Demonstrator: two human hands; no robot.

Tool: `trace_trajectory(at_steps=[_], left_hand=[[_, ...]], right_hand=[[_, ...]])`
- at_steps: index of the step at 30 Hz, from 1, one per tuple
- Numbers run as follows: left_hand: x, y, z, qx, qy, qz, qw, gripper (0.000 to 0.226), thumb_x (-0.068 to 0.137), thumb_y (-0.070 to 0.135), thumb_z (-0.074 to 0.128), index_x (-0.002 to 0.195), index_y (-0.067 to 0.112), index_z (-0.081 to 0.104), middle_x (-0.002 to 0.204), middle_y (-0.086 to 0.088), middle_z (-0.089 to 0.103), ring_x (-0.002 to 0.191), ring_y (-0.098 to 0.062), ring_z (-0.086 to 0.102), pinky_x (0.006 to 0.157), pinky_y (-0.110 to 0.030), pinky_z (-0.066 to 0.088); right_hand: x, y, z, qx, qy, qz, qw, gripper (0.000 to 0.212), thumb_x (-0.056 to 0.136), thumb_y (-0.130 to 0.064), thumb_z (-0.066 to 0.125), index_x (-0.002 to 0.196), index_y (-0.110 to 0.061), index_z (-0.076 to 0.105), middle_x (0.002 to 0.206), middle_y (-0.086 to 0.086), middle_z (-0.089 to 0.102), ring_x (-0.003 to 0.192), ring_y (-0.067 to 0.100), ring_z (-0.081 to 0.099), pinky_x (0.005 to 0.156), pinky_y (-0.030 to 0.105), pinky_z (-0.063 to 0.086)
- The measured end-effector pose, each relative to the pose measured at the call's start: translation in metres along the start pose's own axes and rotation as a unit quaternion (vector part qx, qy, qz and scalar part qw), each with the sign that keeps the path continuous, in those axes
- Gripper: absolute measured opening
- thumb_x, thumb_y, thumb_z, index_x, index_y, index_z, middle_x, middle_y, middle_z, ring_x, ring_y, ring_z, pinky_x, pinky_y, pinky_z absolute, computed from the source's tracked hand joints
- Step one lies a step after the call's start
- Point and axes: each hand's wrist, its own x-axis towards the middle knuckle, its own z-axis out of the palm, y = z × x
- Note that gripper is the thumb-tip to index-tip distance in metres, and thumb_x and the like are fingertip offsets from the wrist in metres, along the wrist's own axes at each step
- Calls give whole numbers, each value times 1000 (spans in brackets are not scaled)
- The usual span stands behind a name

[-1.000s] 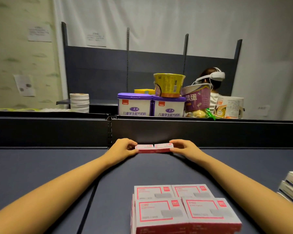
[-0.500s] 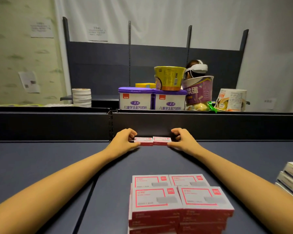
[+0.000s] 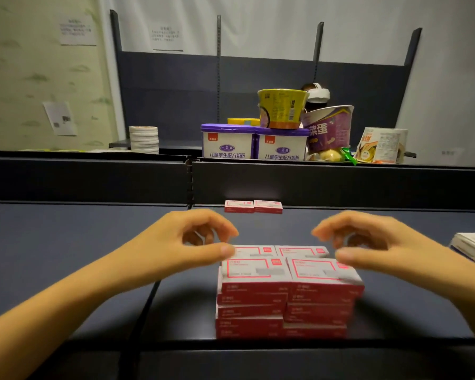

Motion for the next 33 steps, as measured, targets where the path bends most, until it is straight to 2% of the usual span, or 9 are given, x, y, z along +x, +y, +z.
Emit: trace_trajectory(at_steps=[4,7,10,15,18,21,25,28,33], left_hand=[[-16,0,8,47,-27,-3,999,55,54,71,60,103,45,57,107,25,56,95,-1,54,74,-16,49],[-19,1,11,91,-40,-4,995,57,53,74,59,102,45,53,111,30,49,101,3,49,78,-10,47],[-18,2,10,105,-32,0,994,50,56,69,61,97,41,56,108,29,52,97,2,51,75,-10,47],[1,8,-3,30,-11,0,999,42,58,59,72,95,38,66,94,13,67,79,-5,60,67,-16,50],[36,4,-14,20,30,-16,999,32,68,41,75,98,32,66,88,11,70,78,-4,64,65,-17,52],[90,-13,-24,37,33,-58,997,26,79,32,68,104,26,62,93,12,66,87,-6,63,75,-17,49],[149,-60,-26,54,13,-88,995,33,84,28,65,114,15,61,110,-2,62,108,-19,58,91,-29,46],[168,-91,-16,54,9,-123,991,35,85,19,65,116,5,60,117,-12,62,105,-20,57,91,-30,45],[174,-127,3,37,14,-158,987,36,86,9,63,120,-1,57,121,-17,60,104,-22,56,97,-33,43]], right_hand=[[-15,10,7,-30,-29,-5,999,64,54,-73,64,111,-47,54,115,-18,59,101,8,58,79,21,52],[-16,13,9,-35,-37,11,999,63,52,-70,66,111,-50,50,115,-24,56,106,4,54,82,20,52],[-16,13,8,-33,-33,24,999,60,52,-67,66,107,-52,51,112,-26,58,106,0,54,83,20,53],[-17,14,8,-15,-32,36,999,57,49,-67,68,103,-52,54,111,-26,61,102,0,57,82,21,54],[-17,17,8,-7,-25,35,999,54,51,-62,69,102,-49,57,108,-22,63,101,5,59,87,26,54],[-16,16,6,7,-19,26,999,49,53,-58,71,100,-47,60,106,-20,65,100,7,60,87,24,53],[-10,9,0,31,1,7,999,45,56,-53,75,98,-42,65,103,-15,68,95,7,64,76,14,52],[4,3,-6,48,44,21,998,38,62,-43,79,97,-36,67,99,-18,69,95,2,65,74,15,55],[54,-3,-21,20,92,29,995,36,69,-35,68,104,-37,61,97,-15,65,93,6,63,72,17,55]])
